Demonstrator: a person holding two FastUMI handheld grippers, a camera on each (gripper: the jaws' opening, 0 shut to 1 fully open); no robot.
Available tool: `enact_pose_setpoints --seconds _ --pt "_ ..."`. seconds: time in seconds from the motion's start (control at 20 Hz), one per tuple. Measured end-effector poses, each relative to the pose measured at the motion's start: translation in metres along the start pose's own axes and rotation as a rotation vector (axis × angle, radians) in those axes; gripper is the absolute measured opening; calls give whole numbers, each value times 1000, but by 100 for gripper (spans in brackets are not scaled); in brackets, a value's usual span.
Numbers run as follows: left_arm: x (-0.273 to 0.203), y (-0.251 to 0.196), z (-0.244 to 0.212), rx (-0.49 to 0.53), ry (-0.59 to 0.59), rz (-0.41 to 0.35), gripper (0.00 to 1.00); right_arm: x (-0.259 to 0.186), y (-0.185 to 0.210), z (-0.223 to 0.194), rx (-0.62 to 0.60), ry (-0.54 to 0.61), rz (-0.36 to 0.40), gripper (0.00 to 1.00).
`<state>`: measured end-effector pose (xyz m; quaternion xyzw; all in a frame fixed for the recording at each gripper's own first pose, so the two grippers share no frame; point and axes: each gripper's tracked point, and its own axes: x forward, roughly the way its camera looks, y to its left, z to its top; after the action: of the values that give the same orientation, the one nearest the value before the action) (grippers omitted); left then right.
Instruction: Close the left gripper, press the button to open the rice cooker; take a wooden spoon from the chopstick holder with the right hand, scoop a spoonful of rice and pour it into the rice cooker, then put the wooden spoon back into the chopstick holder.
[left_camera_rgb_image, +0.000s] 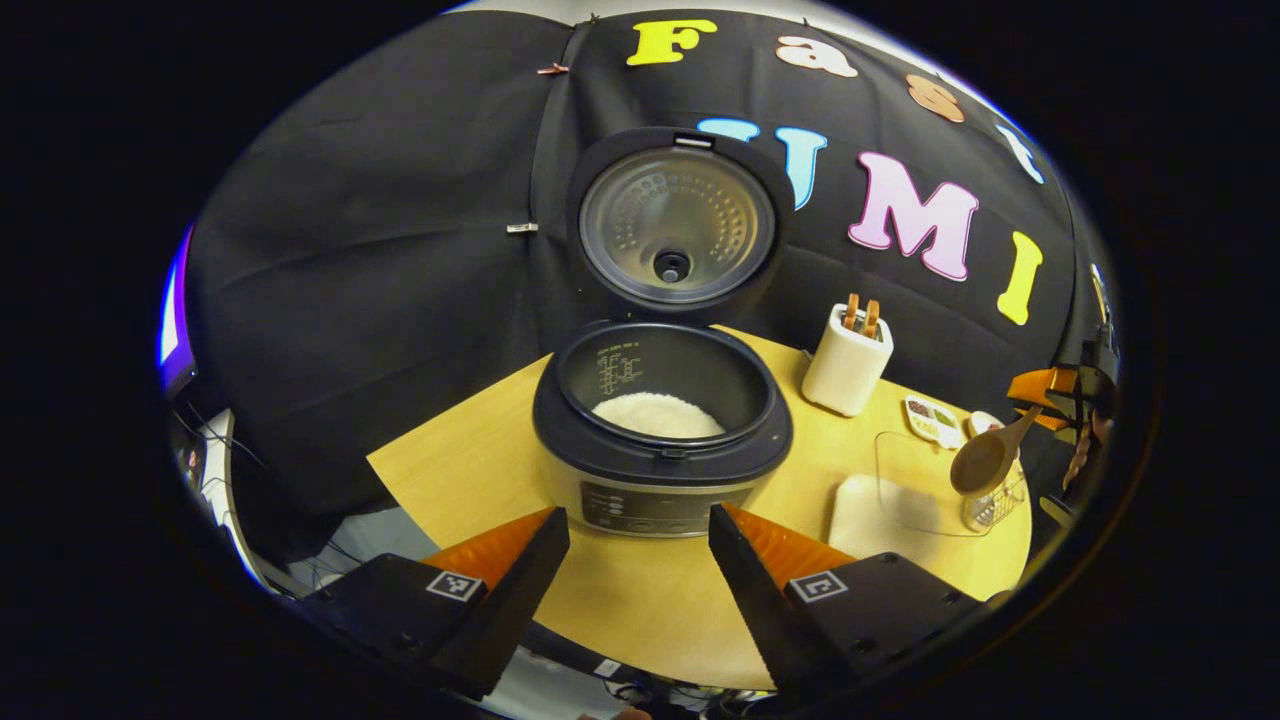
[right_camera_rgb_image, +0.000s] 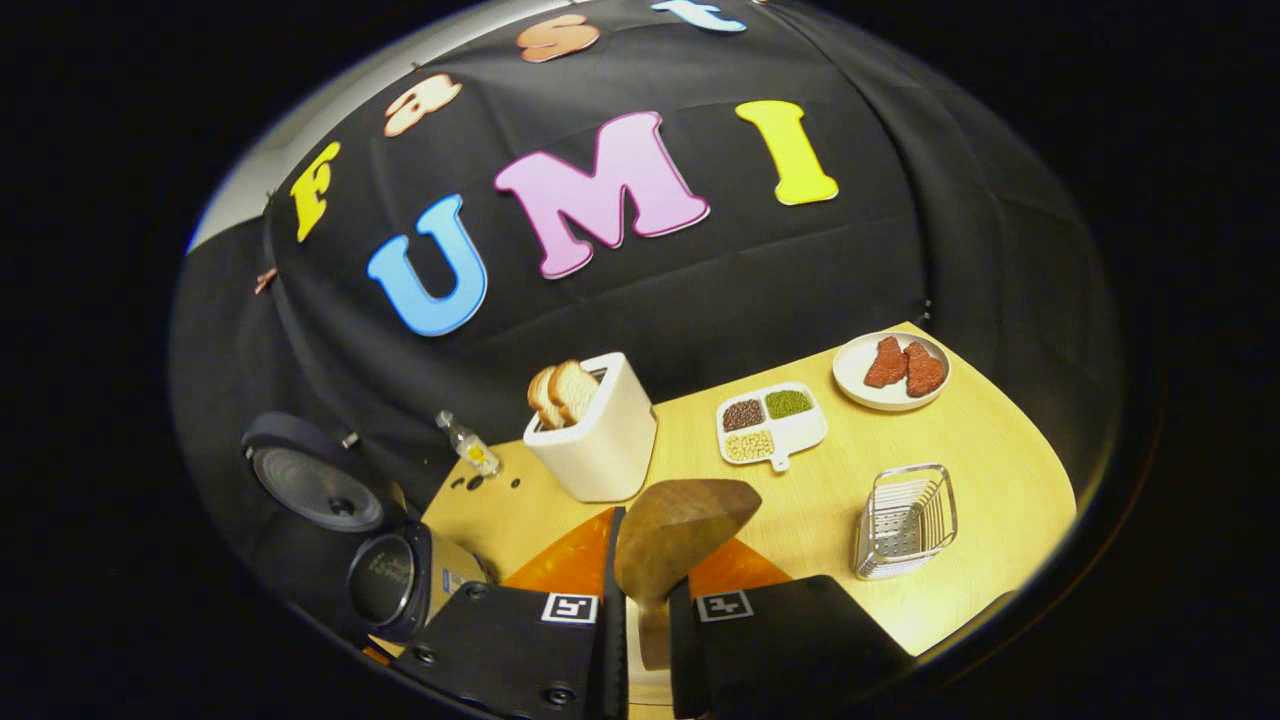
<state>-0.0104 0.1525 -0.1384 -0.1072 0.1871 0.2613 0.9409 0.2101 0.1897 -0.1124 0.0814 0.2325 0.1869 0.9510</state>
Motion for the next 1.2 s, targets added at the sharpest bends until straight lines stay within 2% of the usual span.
enact_pose_setpoints --seconds 0.05,0.1,0.15,0.35,0.45,0.5,0.55,0.7,0.95,1.2 --pt "1 4 -1 6 5 -7 95 6 -1 -10 -34 7 -11 21" --pt "1 8 -3 8 9 -11 95 11 -4 -18 -62 9 -25 17" --pt "3 9 -3 7 14 -17 95 17 -8 -26 -89 8 -38 21" --pt "6 15 -5 -19 20 -32 95 27 -20 -48 -239 3 -83 21" --pt "9 19 -10 -20 27 -38 95 31 -24 -63 -256 14 -92 21" --pt "10 21 -13 -15 32 -39 92 32 -23 -68 -254 11 -96 21" --pt "10 25 -15 -8 36 -34 95 32 -22 -69 -254 4 -99 22" --pt "8 35 -21 -17 39 -18 95 30 -11 -80 -268 4 -87 21" --pt "0 42 -30 -64 54 -1 95 33 26 -103 -152 78 -24 22" --pt "-8 48 -34 -69 46 14 95 38 65 -121 -28 160 29 22"
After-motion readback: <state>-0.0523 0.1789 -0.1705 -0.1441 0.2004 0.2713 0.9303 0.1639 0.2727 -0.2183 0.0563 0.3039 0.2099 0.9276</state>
